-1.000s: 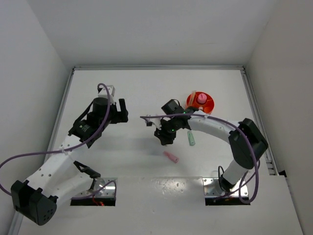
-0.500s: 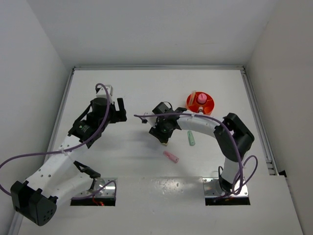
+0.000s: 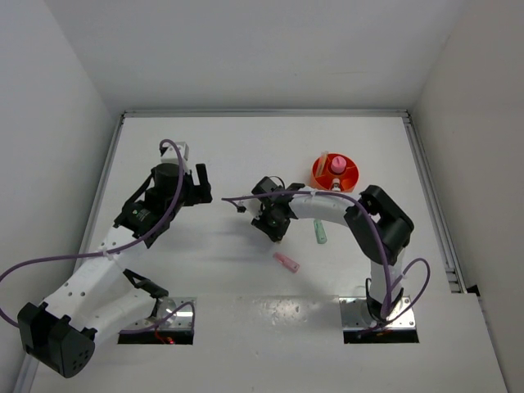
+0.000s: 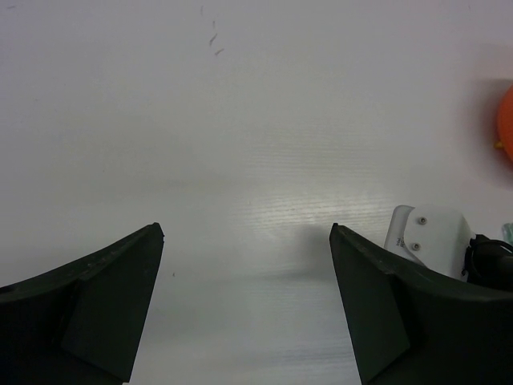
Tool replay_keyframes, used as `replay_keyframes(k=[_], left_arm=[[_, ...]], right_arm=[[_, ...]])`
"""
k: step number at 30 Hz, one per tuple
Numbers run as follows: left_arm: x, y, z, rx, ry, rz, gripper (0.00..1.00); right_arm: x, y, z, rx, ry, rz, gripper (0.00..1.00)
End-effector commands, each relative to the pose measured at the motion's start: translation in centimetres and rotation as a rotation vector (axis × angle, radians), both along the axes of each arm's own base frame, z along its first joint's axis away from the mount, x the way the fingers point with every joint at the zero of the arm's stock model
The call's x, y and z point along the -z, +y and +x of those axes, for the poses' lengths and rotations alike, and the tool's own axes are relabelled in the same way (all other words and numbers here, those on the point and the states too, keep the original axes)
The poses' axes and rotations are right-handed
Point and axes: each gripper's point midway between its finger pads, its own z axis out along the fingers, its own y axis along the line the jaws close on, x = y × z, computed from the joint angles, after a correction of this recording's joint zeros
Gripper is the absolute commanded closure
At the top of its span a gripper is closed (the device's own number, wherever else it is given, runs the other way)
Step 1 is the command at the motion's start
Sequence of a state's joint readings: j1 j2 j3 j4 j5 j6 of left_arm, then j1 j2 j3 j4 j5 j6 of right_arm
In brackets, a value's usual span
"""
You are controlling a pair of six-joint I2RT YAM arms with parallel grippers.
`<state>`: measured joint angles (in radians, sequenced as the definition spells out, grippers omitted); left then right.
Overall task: Sort the stationery into containers
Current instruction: Pick up the stationery from the center of the board, then place the stationery in the storage box.
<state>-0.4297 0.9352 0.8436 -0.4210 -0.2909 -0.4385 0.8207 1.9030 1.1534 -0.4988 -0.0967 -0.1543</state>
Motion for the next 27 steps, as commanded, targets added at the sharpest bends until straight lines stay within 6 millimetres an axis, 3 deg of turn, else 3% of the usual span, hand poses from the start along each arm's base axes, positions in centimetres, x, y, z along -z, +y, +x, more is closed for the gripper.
replay_keyframes(k=[1, 4, 8, 11, 12, 13, 14, 16, 17, 19, 21, 22, 24, 27], left_arm=[[-1.1, 0.5, 0.3, -0.030, -0.036, -0.015, 0.09], [-1.1, 0.5, 0.3, -0.030, -0.036, -0.015, 0.09], [-1.4, 0.7, 0.3, -0.039, -0.047, -0.014, 0.09], [-1.7, 0.9, 0.2, -0.048, -0.058, -0.015, 0.09], [-1.7, 0.9, 0.2, -0.052, -0.058, -0.023, 0.09], [-2.1, 1.1, 0.1, -0.060, -0.069, -0.024, 0.09], [-2.1, 1.1, 0.1, -0.060, -0.069, -0.024, 0.09], [-2.1, 1.1, 0.1, -0.060, -0.069, -0.024, 0.09], [-2.0, 0.9, 0.1, -0.049, -0.067, -0.029, 0.09], [-1.8, 0.7, 0.2, -0.040, -0.057, -0.029, 0.09], [-1.5, 0.4, 0.2, -0.027, -0.045, -0.031, 0.09], [-1.0, 0.3, 0.1, -0.018, -0.035, -0.032, 0.09], [-1.0, 0.3, 0.1, -0.018, -0.035, -0.032, 0.09], [-1.0, 0.1, 0.0, -0.006, -0.034, -0.028, 0.09]], right_arm=[[-0.3, 0.9, -0.2, -0.011, 0.018, 0.022, 0.76], [-0.3, 0.9, -0.5, -0.015, 0.033, 0.024, 0.76], [-0.9, 0.5, -0.1, -0.007, 0.038, 0.030, 0.90], [-4.1, 0.7, 1.9, 0.016, -0.093, 0.069, 1.00], [-5.7, 0.5, 3.9, 0.052, -0.212, 0.075, 1.00], [-8.4, 0.1, 5.1, 0.085, -0.306, 0.115, 1.00], [-10.7, -0.5, 7.5, 0.151, -0.443, 0.133, 1.00], [-13.7, -1.8, 9.4, 0.226, -0.596, 0.155, 1.00], [-16.8, -3.6, 10.9, 0.318, -0.716, 0.164, 1.00], [-20.6, -5.1, 13.2, 0.424, -0.886, 0.204, 1.00], [-24.9, -8.6, 15.6, 0.569, -1.061, 0.212, 1.00], [-25.9, -11.2, 16.8, 0.632, -1.101, 0.190, 1.00], [-27.7, -13.4, 17.9, 0.683, -1.115, 0.210, 1.00], [-28.8, -16.6, 19.6, 0.741, -1.089, 0.234, 1.00]])
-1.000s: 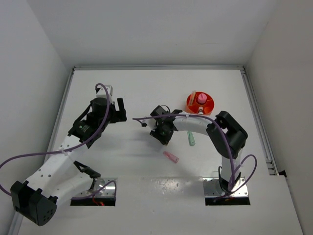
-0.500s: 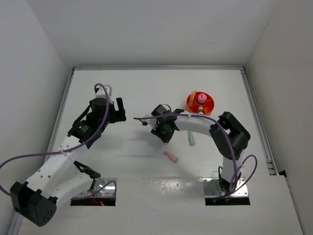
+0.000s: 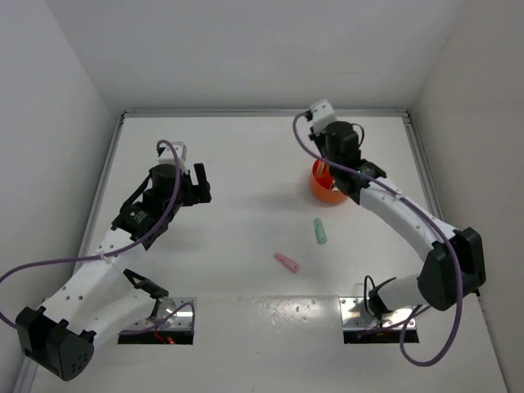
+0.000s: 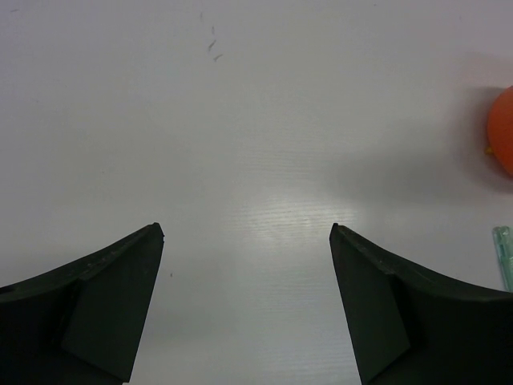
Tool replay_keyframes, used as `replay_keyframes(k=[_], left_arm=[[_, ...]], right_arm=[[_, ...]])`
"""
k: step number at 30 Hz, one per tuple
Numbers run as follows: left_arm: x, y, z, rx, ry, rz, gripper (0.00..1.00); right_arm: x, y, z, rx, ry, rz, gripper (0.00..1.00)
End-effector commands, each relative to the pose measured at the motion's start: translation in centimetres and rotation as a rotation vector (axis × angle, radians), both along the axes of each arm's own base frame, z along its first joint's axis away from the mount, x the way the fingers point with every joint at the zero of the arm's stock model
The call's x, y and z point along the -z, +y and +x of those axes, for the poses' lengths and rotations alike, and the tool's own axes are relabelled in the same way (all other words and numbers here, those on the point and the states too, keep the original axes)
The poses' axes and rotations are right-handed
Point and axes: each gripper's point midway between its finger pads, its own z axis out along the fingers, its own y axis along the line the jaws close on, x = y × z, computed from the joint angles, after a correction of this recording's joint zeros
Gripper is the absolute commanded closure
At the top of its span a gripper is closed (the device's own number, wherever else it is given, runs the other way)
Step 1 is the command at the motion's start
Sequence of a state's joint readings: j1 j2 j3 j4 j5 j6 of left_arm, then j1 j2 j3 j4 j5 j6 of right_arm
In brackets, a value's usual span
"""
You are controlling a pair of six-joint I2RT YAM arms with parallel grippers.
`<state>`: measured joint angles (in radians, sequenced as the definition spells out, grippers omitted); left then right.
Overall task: Sort the stationery into containers
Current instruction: Place the stationery in the storage box.
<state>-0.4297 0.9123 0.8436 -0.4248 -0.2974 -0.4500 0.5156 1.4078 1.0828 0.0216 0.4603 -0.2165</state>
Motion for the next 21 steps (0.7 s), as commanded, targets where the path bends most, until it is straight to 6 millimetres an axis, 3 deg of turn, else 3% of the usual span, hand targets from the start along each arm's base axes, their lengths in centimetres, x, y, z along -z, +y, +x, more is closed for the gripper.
replay_keyframes(k=[1, 2, 3, 5, 6, 8, 9, 10, 15, 17, 18, 21], left_arm=[[-0.4, 0.0, 0.3, 0.005, -0.016, -0.013, 0.09], [-0.4, -0.2, 0.2, 0.013, -0.015, -0.016, 0.09], [-0.4, -0.2, 0.2, 0.014, -0.015, -0.016, 0.09], [-0.4, -0.4, 0.2, 0.022, -0.013, -0.020, 0.09], [-0.4, -0.4, 0.2, 0.022, -0.013, -0.020, 0.09], [-0.4, -0.4, 0.2, 0.022, -0.013, -0.020, 0.09], [-0.4, -0.5, 0.1, 0.030, -0.011, -0.024, 0.09], [-0.4, -0.5, 0.1, 0.030, -0.011, -0.024, 0.09], [-0.6, -0.7, 0.0, 0.039, -0.017, -0.032, 0.09], [-0.6, -0.7, 0.0, 0.039, -0.017, -0.032, 0.09], [-0.8, -0.9, 0.1, 0.048, -0.024, -0.040, 0.09], [-0.8, -0.8, 0.1, 0.052, -0.025, -0.032, 0.09]], right_arm=[[-3.2, -3.9, 1.9, 0.099, -0.062, 0.060, 1.00], [-3.2, -3.7, 2.5, 0.074, -0.043, 0.101, 1.00], [-2.8, -5.6, 3.1, 0.102, -0.021, 0.123, 1.00], [-2.2, -5.9, 3.7, 0.057, 0.039, 0.176, 1.00], [-1.2, -7.3, 4.4, 0.085, 0.071, 0.207, 1.00], [-0.4, -7.2, 4.9, 0.030, 0.127, 0.244, 1.00], [0.8, -8.2, 5.4, 0.038, 0.165, 0.264, 1.00], [1.5, -7.5, 5.5, -0.023, 0.200, 0.304, 1.00], [3.7, -8.8, 7.0, -0.090, 0.318, 0.388, 1.00], [3.4, -9.3, 7.7, -0.133, 0.341, 0.445, 1.00], [4.4, -9.3, 7.9, -0.144, 0.371, 0.463, 1.00], [4.7, -9.2, 7.7, -0.193, 0.394, 0.504, 1.00]])
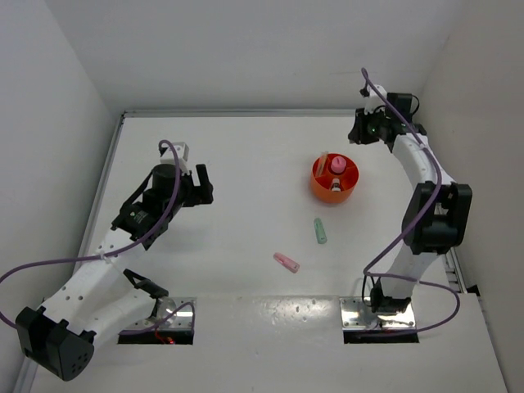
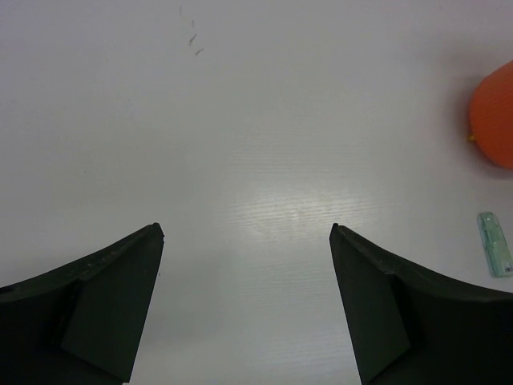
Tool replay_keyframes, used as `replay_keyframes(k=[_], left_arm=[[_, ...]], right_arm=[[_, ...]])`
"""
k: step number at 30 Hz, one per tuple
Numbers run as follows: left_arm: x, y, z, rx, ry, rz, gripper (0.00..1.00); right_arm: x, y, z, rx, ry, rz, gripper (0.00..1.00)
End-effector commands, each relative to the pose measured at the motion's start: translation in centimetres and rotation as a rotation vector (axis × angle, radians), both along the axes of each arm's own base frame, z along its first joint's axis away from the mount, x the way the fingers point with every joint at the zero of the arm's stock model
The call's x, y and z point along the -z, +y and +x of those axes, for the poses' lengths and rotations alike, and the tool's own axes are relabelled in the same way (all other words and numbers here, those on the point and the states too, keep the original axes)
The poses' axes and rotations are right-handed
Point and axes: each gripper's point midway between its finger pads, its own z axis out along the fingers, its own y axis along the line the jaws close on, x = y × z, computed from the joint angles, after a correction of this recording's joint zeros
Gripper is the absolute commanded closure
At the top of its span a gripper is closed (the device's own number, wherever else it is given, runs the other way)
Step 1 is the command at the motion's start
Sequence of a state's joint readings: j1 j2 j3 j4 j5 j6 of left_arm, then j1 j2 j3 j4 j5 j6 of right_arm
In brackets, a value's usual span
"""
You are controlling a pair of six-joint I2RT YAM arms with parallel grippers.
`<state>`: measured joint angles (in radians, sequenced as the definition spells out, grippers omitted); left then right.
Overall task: Sort the stationery into containers
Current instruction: Place the stationery in the storage box.
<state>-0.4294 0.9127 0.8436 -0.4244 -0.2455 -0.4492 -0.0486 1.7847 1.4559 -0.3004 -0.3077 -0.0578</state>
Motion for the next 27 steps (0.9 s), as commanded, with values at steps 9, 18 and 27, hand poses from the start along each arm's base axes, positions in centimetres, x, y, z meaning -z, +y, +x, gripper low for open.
replay_keyframes(k=[9, 18, 27], left_arm=[[-0.9, -0.1, 0.3, 0.014, -0.034, -0.015, 0.09], [-0.9, -0.1, 0.3, 0.014, -0.034, -0.015, 0.09], [-0.9, -0.1, 0.3, 0.014, -0.034, -0.015, 0.09]], right_arm=[[2.0, 1.0, 0.0, -0.154, 0.078, 0.105, 1.00], [5.0, 1.4, -0.9, -0.188, 0.164, 0.116, 0.97], [6.6, 1.1, -1.2, -0.200, 0.199, 0.096, 0.79]])
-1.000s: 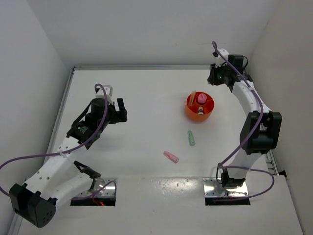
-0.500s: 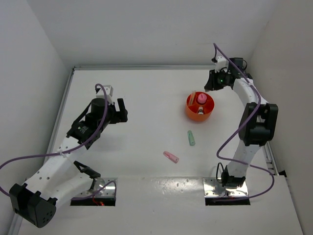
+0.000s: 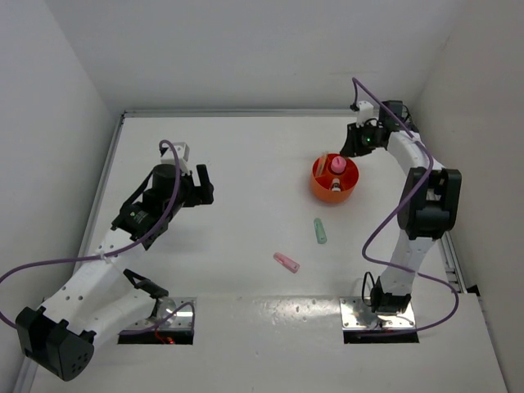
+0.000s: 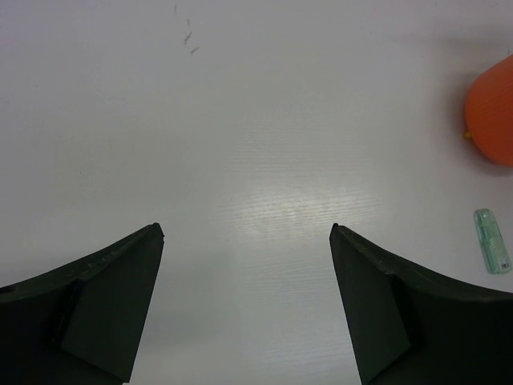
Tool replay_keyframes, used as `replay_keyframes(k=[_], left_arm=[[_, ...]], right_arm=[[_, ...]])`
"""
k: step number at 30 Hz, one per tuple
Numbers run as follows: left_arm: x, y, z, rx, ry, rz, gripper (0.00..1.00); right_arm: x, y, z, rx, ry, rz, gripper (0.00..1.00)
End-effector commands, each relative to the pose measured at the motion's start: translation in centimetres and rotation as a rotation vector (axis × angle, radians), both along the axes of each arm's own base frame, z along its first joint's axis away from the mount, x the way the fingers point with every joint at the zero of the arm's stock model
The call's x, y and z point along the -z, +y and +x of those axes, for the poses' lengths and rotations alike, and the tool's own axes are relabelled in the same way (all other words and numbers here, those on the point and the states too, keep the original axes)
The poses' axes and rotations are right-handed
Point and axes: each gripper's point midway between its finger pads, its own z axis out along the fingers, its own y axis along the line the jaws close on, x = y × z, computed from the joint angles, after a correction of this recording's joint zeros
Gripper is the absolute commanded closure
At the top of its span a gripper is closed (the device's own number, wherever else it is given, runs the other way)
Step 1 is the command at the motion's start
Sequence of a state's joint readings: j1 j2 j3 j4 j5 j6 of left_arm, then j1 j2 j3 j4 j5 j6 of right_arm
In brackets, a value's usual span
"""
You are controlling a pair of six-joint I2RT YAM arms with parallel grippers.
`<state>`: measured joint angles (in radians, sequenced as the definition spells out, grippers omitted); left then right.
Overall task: Sort the stationery into containers
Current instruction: Place the stationery in the storage box, then pick up the stationery from the center of the board.
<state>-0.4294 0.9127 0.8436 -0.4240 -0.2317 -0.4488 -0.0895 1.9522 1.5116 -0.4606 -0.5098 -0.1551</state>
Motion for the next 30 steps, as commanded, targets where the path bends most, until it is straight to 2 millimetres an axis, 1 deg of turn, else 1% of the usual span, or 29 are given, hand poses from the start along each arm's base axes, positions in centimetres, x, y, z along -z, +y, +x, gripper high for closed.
replay_keyframes(k=[1, 2, 3, 5, 12, 13, 15, 16, 17, 18, 19, 20, 21, 22, 23, 24, 25, 26, 27, 28, 29, 30], left_arm=[[-0.9, 0.1, 0.3, 0.002, -0.036, -0.009, 0.09], [-0.9, 0.1, 0.3, 0.002, -0.036, -0.009, 0.09], [-0.9, 0.1, 0.3, 0.002, -0.036, -0.009, 0.09], [-0.9, 0.1, 0.3, 0.002, -0.036, -0.009, 0.09], [-0.9, 0.1, 0.3, 0.002, -0.036, -0.009, 0.09], [-0.9, 0.1, 0.3, 0.002, -0.036, -0.009, 0.09], [-0.9, 0.1, 0.3, 0.002, -0.036, -0.009, 0.09], [-0.9, 0.1, 0.3, 0.002, -0.036, -0.009, 0.09], [-0.9, 0.1, 0.3, 0.002, -0.036, -0.009, 0.09], [-0.9, 0.1, 0.3, 0.002, -0.036, -0.009, 0.09], [-0.9, 0.1, 0.3, 0.002, -0.036, -0.009, 0.09], [-0.9, 0.0, 0.3, 0.010, -0.034, -0.013, 0.09], [-0.8, -0.4, 0.1, 0.031, -0.030, -0.023, 0.12], [-0.8, -0.9, 0.3, 0.057, -0.031, -0.023, 0.26], [-1.2, -1.4, 0.4, 0.087, -0.046, -0.029, 0.41], [-0.5, -2.6, 0.1, 0.151, -0.022, -0.054, 0.86], [-0.4, -3.8, -0.2, 0.211, -0.017, -0.068, 1.00], [0.8, -5.5, -0.4, 0.286, 0.026, -0.073, 1.00], [1.8, -7.3, -1.0, 0.388, 0.057, -0.070, 1.00], [2.3, -10.0, -2.3, 0.524, 0.102, -0.097, 1.00], [5.6, -12.8, -4.3, 0.650, 0.223, -0.044, 1.00], [6.8, -14.2, -5.4, 0.713, 0.279, -0.015, 0.93]], right_arm=[[-0.7, 0.0, 0.9, -0.033, -0.034, 0.005, 0.76], [-0.6, 0.0, 0.7, -0.033, -0.024, 0.006, 0.72], [0.0, 0.0, 0.5, -0.039, -0.010, 0.003, 0.71], [-0.4, 0.0, 0.7, -0.039, -0.019, 0.002, 0.68], [-0.3, 0.2, 0.5, -0.045, -0.011, 0.010, 0.67], [-0.7, 0.2, 0.5, -0.045, -0.020, 0.009, 0.67], [-0.7, 0.2, 0.5, -0.045, -0.020, 0.009, 0.67], [-1.2, 0.2, 0.5, -0.045, -0.030, 0.008, 0.67], [-1.2, 0.2, 0.5, -0.045, -0.030, 0.008, 0.67], [-1.9, 0.2, 0.5, -0.045, -0.044, 0.006, 0.67], [-1.9, 0.2, 0.5, -0.045, -0.044, 0.006, 0.67], [-2.4, 0.0, 0.5, -0.037, -0.062, -0.007, 0.67], [-4.5, -0.7, 0.7, -0.019, -0.114, -0.024, 0.67], [-4.8, -1.5, 0.7, 0.012, -0.144, -0.064, 0.68], [-6.0, -2.0, 0.7, 0.058, -0.173, -0.077, 0.71], [-8.3, -3.2, -0.1, 0.127, -0.235, -0.130, 0.82], [-10.4, -3.8, 0.0, 0.168, -0.307, -0.151, 0.91], [-11.8, -4.3, -0.6, 0.194, -0.347, -0.172, 1.00], [-13.1, -4.5, -1.5, 0.213, -0.375, -0.186, 1.00], [-13.0, -4.4, -2.9, 0.213, -0.373, -0.187, 1.00], [-15.6, -3.2, -4.9, 0.170, -0.428, -0.148, 0.86], [-15.9, -2.3, -6.2, 0.135, -0.425, -0.119, 0.63]])
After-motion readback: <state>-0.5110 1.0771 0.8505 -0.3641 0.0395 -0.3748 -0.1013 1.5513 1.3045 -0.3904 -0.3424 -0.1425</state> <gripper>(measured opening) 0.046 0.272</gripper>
